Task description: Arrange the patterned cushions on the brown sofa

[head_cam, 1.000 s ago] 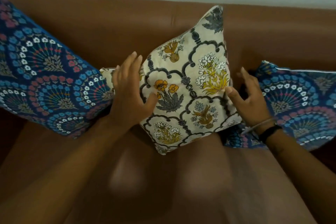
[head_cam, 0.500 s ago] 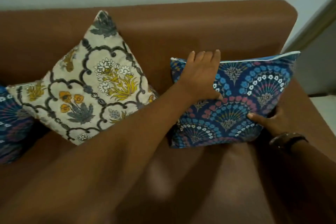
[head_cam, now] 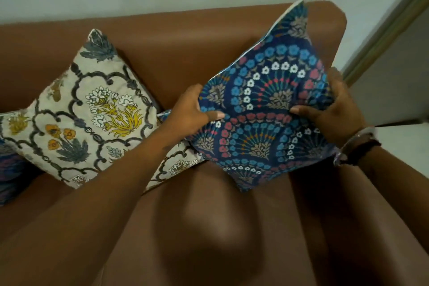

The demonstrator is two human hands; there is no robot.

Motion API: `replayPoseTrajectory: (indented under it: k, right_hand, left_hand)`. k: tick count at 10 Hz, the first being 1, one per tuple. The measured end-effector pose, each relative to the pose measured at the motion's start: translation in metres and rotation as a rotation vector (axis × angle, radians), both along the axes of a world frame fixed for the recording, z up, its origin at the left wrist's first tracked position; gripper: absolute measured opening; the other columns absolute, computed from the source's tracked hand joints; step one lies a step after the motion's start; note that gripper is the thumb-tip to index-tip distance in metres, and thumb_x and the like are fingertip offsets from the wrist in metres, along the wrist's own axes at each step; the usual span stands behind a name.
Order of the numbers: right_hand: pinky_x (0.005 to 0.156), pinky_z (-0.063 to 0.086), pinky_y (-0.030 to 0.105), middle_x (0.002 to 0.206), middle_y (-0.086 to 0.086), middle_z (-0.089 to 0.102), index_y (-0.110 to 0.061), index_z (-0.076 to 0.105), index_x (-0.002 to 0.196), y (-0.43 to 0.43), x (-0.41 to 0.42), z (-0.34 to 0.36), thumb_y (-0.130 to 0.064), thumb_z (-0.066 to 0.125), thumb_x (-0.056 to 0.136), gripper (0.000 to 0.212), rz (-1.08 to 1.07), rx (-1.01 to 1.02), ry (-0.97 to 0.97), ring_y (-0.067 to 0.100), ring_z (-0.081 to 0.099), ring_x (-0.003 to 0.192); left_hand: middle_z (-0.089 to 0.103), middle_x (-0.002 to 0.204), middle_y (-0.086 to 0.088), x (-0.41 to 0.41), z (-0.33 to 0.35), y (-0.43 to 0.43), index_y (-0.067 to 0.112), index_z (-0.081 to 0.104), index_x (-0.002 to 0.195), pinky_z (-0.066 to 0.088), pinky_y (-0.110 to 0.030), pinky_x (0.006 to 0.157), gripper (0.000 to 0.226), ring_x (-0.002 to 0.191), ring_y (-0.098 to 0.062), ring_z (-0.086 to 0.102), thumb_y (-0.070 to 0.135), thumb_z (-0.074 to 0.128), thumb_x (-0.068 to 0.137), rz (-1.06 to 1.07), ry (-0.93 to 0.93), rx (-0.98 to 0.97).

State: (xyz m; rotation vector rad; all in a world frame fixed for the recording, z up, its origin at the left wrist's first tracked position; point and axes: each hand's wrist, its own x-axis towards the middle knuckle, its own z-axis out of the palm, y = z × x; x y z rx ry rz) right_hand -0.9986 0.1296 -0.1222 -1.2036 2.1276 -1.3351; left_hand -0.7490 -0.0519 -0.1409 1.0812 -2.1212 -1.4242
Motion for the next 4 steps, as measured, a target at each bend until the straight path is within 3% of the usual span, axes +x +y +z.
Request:
replayPoseTrajectory:
  k: [1, 2, 3, 4]
  right_hand:
    - [0.063, 0.042, -0.005, 0.112, -0.005, 0.059, 0.004, 0.043, 0.133, -0.009, 0.004, -0.001, -0.003, 0.079, 0.078, 0.066, 0.021, 0.041, -0.020, 0.002, 0.059, 0.097]
    - [0.065, 0.044, -0.004, 0.131, 0.005, 0.057, -0.003, 0.038, 0.143, -0.005, 0.004, -0.005, -0.009, 0.078, 0.081, 0.074, 0.030, 0.044, -0.044, 0.017, 0.058, 0.111]
    - [0.072, 0.043, -0.004, 0.144, 0.008, 0.051, -0.007, 0.032, 0.150, -0.001, 0.009, 0.001, -0.016, 0.075, 0.085, 0.078, 0.031, 0.122, -0.007, 0.010, 0.055, 0.116]
    - [0.106, 0.045, 0.032, 0.155, 0.006, 0.037, -0.012, 0.020, 0.155, 0.017, 0.011, 0.007, -0.035, 0.071, 0.086, 0.089, -0.006, 0.171, 0.138, 0.018, 0.046, 0.133]
  left_hand:
    - [0.052, 0.126, -0.012, 0.003, -0.004, -0.001, 0.017, 0.049, 0.112, 0.052, -0.055, 0.097, 0.049, 0.118, -0.030, 0.058, 0.021, 0.084, 0.078, 0.030, -0.033, -0.049]
    - [0.045, 0.119, -0.004, 0.000, -0.003, -0.001, 0.021, 0.047, 0.110, 0.051, -0.054, 0.097, 0.055, 0.116, -0.028, 0.055, 0.028, 0.087, 0.073, 0.024, -0.090, -0.119]
    - [0.044, 0.121, 0.001, 0.004, 0.006, -0.001, 0.019, 0.048, 0.126, 0.048, -0.053, 0.102, 0.073, 0.120, -0.025, 0.051, 0.038, 0.089, 0.069, 0.029, -0.151, -0.154]
    - [0.037, 0.146, 0.000, 0.015, 0.012, 0.014, 0.023, 0.030, 0.150, 0.034, -0.053, 0.113, 0.099, 0.139, -0.025, 0.035, 0.052, 0.083, 0.071, 0.036, -0.168, -0.249]
